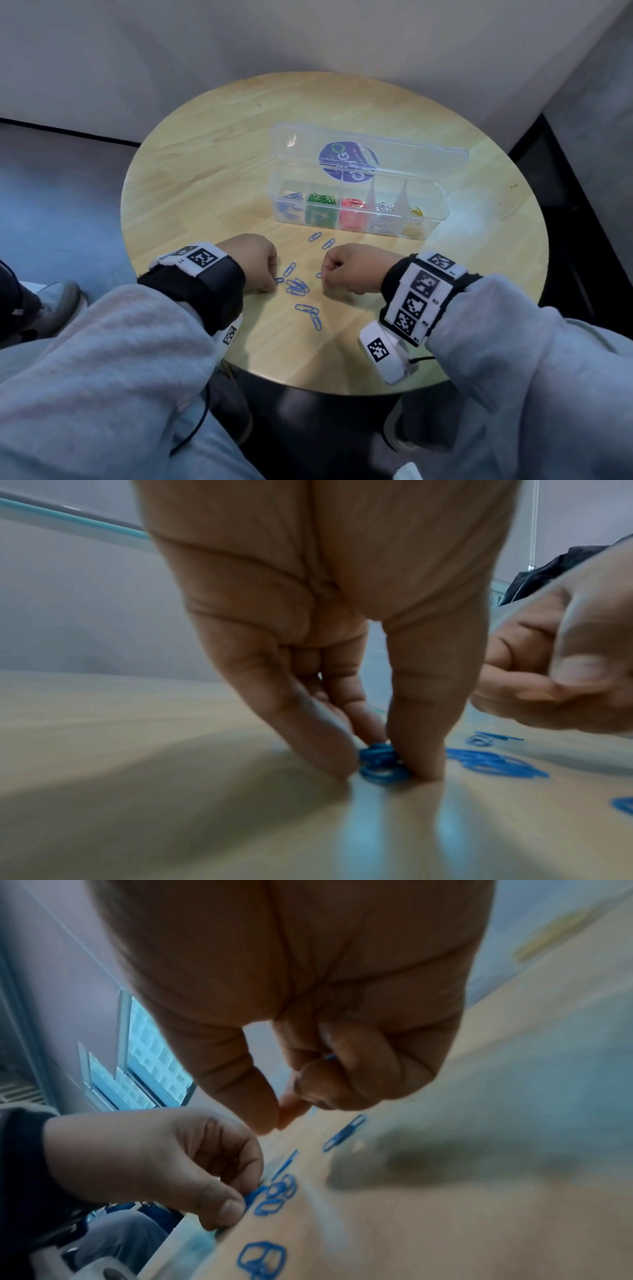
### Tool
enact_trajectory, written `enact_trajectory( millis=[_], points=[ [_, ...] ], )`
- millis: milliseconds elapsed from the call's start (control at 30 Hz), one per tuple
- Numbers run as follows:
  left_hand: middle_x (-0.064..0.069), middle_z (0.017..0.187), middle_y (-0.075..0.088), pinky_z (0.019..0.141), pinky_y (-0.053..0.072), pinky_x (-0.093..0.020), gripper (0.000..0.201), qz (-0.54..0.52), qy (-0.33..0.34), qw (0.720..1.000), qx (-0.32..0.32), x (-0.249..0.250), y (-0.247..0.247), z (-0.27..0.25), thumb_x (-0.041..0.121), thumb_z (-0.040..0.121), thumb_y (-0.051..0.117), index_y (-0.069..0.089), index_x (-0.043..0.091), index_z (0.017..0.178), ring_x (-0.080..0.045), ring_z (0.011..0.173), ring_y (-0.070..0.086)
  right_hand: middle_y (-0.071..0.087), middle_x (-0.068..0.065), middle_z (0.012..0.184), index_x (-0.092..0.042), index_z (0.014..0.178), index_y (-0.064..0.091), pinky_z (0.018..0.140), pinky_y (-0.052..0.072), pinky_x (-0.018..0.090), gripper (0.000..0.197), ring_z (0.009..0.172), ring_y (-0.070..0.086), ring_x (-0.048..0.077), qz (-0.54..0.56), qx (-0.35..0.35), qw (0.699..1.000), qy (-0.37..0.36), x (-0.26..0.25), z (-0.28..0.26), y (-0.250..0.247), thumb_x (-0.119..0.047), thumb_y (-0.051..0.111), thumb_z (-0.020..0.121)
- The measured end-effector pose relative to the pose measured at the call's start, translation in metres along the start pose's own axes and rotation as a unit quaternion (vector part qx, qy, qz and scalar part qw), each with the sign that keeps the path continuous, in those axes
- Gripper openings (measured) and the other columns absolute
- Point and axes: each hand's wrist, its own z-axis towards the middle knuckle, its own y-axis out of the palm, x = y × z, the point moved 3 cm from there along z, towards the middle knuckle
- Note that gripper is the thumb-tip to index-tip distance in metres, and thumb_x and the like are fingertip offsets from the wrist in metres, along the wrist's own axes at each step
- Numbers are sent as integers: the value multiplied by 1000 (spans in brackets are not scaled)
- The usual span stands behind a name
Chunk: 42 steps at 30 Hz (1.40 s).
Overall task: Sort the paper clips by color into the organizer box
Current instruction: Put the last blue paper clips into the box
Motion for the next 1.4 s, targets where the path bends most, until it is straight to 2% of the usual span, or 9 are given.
enact_trajectory(
  millis=[133,267,400,667,833,967,1200,1300,1400],
  points=[
    [-3,82,64,49,32,-17,14,23,-5,1000,6,3,2,-5,19,75,65,70,13,87,-20,75,56,46,-8,60,-23,63,51,50,34,19,26,55,42,9,-68,20,997,-15,-21,6,5,-25,71,79],
    [-7,94,71,59,40,-23,24,53,8,999,-8,6,6,-7,24,75,65,70,11,94,-25,86,64,51,-10,69,-22,79,60,60,37,22,14,78,50,13,-104,56,993,-6,-24,12,11,-27,73,77],
    [-8,95,71,60,40,-24,26,64,24,998,-1,7,8,-8,27,74,66,70,10,93,-26,84,64,52,-10,68,-22,82,63,59,36,20,13,77,51,11,-103,71,992,2,-23,12,13,-29,73,78],
    [-4,69,65,67,49,-24,6,-99,29,995,-11,-13,-4,-5,14,77,62,66,13,73,-20,66,61,51,-9,70,-24,73,54,59,40,24,13,78,55,17,-144,103,984,18,-17,12,18,-27,66,78],
    [-7,64,61,53,53,-21,23,-350,15,936,-20,-34,-13,-4,4,83,59,54,10,62,-16,54,58,52,-8,76,-23,81,54,63,40,25,22,81,54,17,-172,112,979,10,-24,13,20,-34,72,73],
    [-2,54,60,43,49,-14,24,-519,29,854,-33,-36,-26,-8,-3,87,50,49,10,67,-6,39,56,54,-5,85,-22,85,54,54,36,22,20,81,53,17,-212,106,971,4,-34,14,24,-32,69,78],
    [-1,50,57,41,46,-13,7,-680,7,730,-69,-37,-30,-13,6,78,49,54,10,77,-8,39,54,69,5,102,-12,96,67,73,51,28,20,93,65,23,-235,87,968,5,-43,16,30,-21,60,81],
    [-6,62,56,42,47,-14,21,-693,-21,714,-96,-37,-25,-11,5,88,36,56,7,82,-10,42,55,70,8,98,-8,96,69,68,49,28,23,85,65,24,-240,71,968,11,-43,18,31,-20,62,78],
    [-5,66,53,41,47,-13,19,-651,-41,749,-112,-32,-19,-13,11,89,44,57,8,75,-8,41,55,65,4,83,-13,85,67,65,46,26,11,75,58,21,-225,60,972,16,-40,19,30,-17,64,76]
  ],
)
